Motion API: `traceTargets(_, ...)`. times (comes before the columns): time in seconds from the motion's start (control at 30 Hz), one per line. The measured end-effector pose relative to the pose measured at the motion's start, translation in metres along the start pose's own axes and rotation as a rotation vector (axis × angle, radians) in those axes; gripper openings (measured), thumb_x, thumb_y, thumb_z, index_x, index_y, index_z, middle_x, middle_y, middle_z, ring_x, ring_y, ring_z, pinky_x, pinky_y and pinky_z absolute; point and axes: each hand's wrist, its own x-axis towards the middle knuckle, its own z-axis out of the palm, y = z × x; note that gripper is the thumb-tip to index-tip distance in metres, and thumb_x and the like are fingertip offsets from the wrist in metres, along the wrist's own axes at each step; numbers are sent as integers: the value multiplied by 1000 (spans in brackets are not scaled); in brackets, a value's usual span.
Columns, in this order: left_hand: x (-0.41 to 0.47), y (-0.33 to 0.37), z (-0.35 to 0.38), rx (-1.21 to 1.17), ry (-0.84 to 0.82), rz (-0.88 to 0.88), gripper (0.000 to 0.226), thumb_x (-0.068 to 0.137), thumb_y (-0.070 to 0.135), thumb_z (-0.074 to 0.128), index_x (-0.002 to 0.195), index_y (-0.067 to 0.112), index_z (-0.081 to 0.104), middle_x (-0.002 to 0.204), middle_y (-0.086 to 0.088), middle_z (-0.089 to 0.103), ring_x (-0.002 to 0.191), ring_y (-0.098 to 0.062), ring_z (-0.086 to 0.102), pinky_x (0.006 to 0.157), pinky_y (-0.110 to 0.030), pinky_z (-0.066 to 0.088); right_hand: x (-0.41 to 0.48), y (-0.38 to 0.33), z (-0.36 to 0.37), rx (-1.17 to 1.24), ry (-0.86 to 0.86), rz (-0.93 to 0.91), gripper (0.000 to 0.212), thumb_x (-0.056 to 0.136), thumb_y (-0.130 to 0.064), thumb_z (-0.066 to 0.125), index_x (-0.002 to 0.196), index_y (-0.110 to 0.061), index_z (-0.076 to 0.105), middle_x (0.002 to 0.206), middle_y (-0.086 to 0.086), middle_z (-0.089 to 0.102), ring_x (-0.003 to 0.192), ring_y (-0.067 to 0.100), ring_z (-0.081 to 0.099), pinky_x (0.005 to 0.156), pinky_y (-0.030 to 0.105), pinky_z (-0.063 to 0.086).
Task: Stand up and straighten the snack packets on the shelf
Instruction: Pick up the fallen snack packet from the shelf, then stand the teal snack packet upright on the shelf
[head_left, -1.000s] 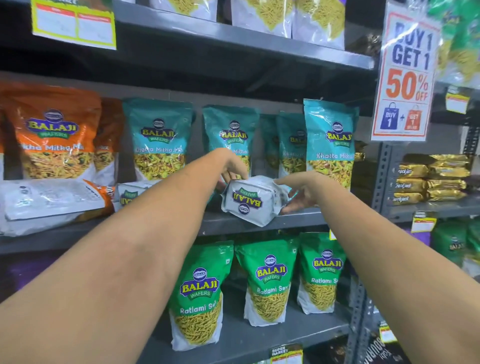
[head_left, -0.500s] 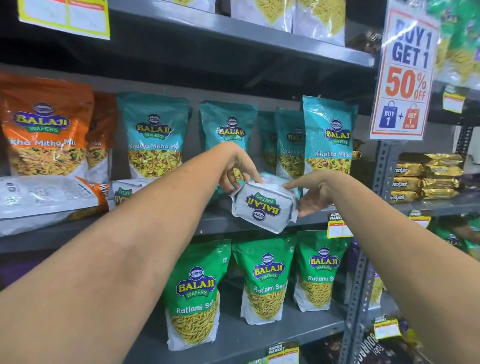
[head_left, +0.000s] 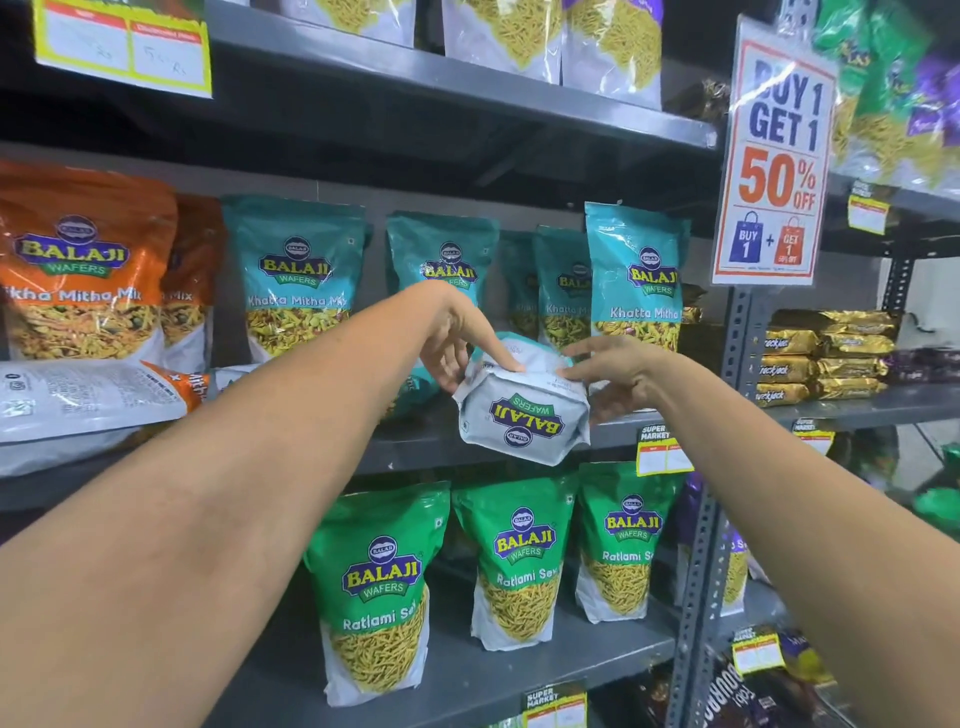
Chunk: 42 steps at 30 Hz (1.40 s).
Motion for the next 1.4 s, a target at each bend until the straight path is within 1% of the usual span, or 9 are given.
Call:
traceTargets(0.2, -12, 4, -6, -54, 155, 136, 55, 62, 20, 85, 104, 6, 53, 95, -10, 58, 69, -20, 63, 53, -34, 56, -4, -8, 1, 134, 164, -218, 78, 74, 1, 74, 139, -18, 34, 79, 9, 66, 37, 15, 62, 34, 30, 51)
traceTargets(0.33, -1, -6, 5, -48, 415, 344, 89, 53, 23, 91, 125, -2, 44, 123, -23, 56, 65, -20, 50, 44, -28, 49, 9, -8, 6, 197, 236, -340, 91, 73, 4, 73, 145, -14, 22, 119, 17, 63, 81, 24, 67, 49, 32, 56)
traceTargets(0.47, 31, -33, 40, 16, 701, 443, 108, 45, 33, 92, 130, 3, 33, 135, -15, 47, 120, -31, 49, 93, -41, 48, 29, 15, 19, 213, 236, -378, 94, 74, 9, 70, 147, -13, 15, 136, 21, 52, 114, 33, 59, 64, 29, 55)
traceTargets(0.63, 53, -47, 60, -1, 826, 534, 99, 43, 39, 91, 121, 8, 39, 121, -10, 54, 111, -29, 53, 90, -38, 45, 53, 44, 23, 315, 218, -416, 85, 76, 9, 68, 145, -12, 24, 138, 16, 51, 114, 27, 56, 85, 37, 51)
traceTargets(0.9, 57, -55, 67, 309, 1146, 620, 68, 56, 33, 85, 104, 15, 41, 109, 0, 46, 88, -15, 45, 63, -31, 43, 66, 52, 17, 576, 38, -295, 29, 89, -31, 56, 111, -14, 61, 98, 9, 61, 80, 25, 51, 65, 32, 40)
traceTargets(0.97, 59, -56, 69, 342, 1082, 693, 37, 70, 19, 74, 96, 18, 48, 103, 0, 58, 84, -16, 53, 61, -25, 42, 68, 48, 16, 618, 57, -250, 31, 95, -32, 41, 104, -12, 62, 87, 6, 58, 70, 19, 48, 60, 29, 35)
traceTargets(1.1, 64, -50, 64, -222, 703, 624, 18, 76, 12, 55, 92, 19, 55, 106, -5, 64, 95, -20, 59, 85, -29, 46, 74, 46, 24, 479, 144, -341, 18, 88, -2, 57, 106, -2, 59, 76, 6, 57, 63, 15, 50, 57, 23, 40)
traceTargets(1.27, 56, -36, 59, -445, 389, 499, 124, 49, 85, 55, 148, 21, 15, 160, -4, 17, 144, -30, 24, 113, -59, 23, 82, 54, 18, 583, 79, -301, 67, 74, 2, 73, 131, -6, 38, 120, 13, 49, 108, 31, 58, 84, 38, 53)
traceTargets(1.4, 65, -29, 53, -365, 528, 483, 105, 65, 78, 55, 141, 10, 31, 151, -11, 36, 128, -27, 41, 105, -40, 35, 86, 49, 16, 504, 20, -233, 48, 78, -14, 69, 121, -19, 47, 94, 3, 55, 75, 19, 53, 60, 30, 44)
